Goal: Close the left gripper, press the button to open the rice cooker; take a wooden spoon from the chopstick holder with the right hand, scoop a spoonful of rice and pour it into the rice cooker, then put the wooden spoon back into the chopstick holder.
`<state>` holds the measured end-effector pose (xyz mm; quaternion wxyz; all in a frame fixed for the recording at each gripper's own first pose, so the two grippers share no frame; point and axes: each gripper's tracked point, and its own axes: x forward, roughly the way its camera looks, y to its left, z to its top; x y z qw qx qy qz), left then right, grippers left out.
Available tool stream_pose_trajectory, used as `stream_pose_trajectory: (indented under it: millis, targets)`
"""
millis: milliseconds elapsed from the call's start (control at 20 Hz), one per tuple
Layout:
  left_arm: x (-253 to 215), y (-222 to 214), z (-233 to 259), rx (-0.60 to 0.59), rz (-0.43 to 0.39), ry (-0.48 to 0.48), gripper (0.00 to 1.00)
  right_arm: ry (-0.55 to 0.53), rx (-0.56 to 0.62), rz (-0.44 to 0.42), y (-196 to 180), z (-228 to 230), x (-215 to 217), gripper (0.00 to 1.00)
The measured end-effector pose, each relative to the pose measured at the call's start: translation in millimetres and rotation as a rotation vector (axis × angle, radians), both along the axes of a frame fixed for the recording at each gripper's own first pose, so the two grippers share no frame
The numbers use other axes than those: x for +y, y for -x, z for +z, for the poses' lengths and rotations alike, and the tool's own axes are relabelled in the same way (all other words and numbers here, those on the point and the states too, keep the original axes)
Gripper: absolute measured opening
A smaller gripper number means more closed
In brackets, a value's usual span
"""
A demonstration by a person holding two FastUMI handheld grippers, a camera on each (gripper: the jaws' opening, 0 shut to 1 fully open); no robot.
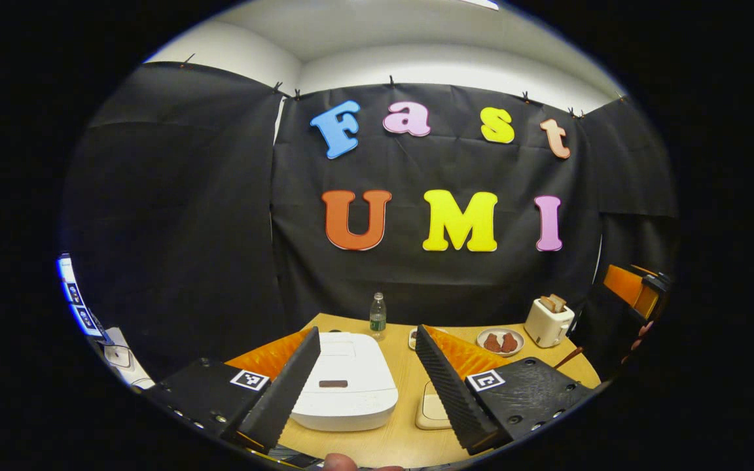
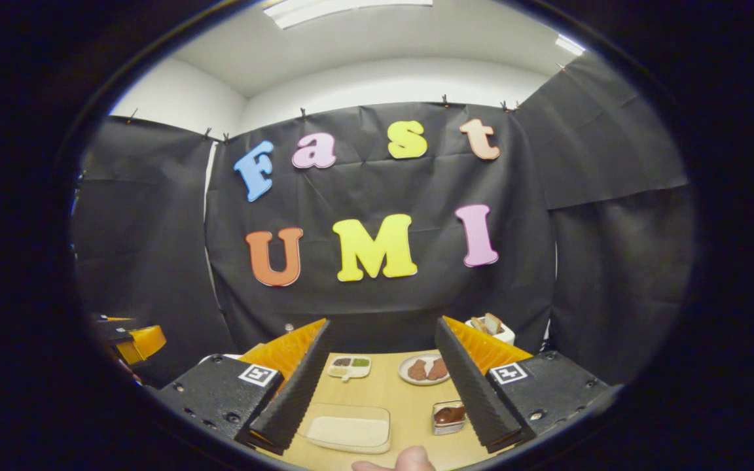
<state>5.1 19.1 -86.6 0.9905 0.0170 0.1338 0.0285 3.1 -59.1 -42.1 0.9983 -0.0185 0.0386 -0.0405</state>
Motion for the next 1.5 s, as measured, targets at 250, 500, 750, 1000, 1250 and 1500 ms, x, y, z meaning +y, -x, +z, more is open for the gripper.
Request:
stream_pose_trajectory:
  millis: [250,500,750,1000,1250,1500]
  targets:
    - [15.8,-11.8,-31.3,0.139,0.041,0.024,0.43,-0.021,0.031,-0.030,-4.5,-11.6,-28.3,0.98]
    - [19.2,-22.6,-68.8,0.309,0.031,0.098,0.02,-0.035,0.035,-0.063,-10.2,-18.5,-53.9,0.96]
    - [31.0,-39.2,-95.2,0.405,0.014,0.126,0.00,-0.040,0.053,-0.075,-16.5,-27.0,-66.5,0.96]
    - [44.4,-63.5,-140.3,0.543,-0.006,0.215,0.00,-0.023,0.089,-0.059,-23.8,-41.4,-67.7,1.00]
    - [57.9,-79.3,-170.2,0.615,0.021,0.254,0.00,-0.016,0.119,-0.031,-28.7,-50.5,-60.3,1.00]
    - [69.9,-78.0,-195.8,0.682,0.079,0.313,0.00,-0.032,0.121,-0.035,-38.7,-55.0,-62.7,1.00]
